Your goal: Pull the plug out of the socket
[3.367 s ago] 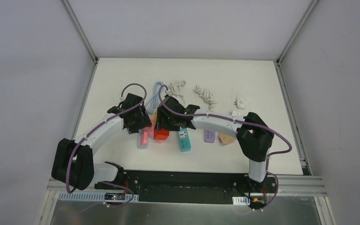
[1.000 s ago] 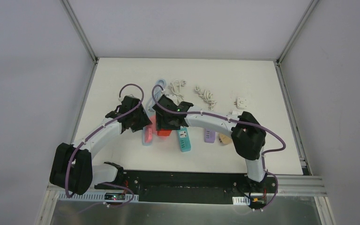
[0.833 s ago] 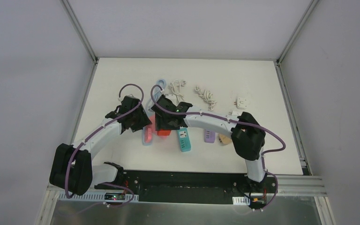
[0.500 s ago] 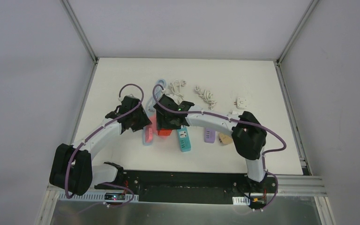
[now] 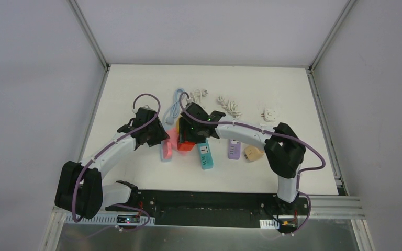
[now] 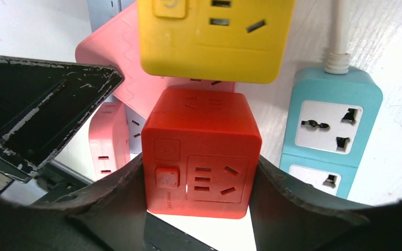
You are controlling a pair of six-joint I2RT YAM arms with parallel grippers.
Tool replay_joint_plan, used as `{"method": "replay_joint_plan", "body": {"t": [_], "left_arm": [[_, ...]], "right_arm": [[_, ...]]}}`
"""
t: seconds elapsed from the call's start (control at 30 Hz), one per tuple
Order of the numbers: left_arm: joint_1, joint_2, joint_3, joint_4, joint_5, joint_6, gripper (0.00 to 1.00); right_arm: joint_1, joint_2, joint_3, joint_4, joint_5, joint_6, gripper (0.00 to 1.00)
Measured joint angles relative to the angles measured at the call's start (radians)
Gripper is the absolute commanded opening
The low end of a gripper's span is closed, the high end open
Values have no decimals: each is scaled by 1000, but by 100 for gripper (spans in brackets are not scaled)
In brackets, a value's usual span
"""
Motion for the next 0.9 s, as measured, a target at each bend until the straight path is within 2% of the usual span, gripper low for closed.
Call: {"method": "replay_joint_plan", "body": {"t": [0.23,0.37,0.53,0.63,0.9], "left_arm": [[1,3,-3,6,4,-6,34],[1,2,-3,5,4,-12,33],[0,3,-3,8,10,-12,33],[-1,3,-3,10,12,-12,32],[0,2,-4,6,13,-21,32]], "right_arm": [[94,130,278,-249,204,-53,0],[88,132,277,-251,188,-50,0],[32,80,155,-147,61,-45,0],[23,71,130,-123,40,-43,0],[80,103,215,-204,179,-42,0]]}}
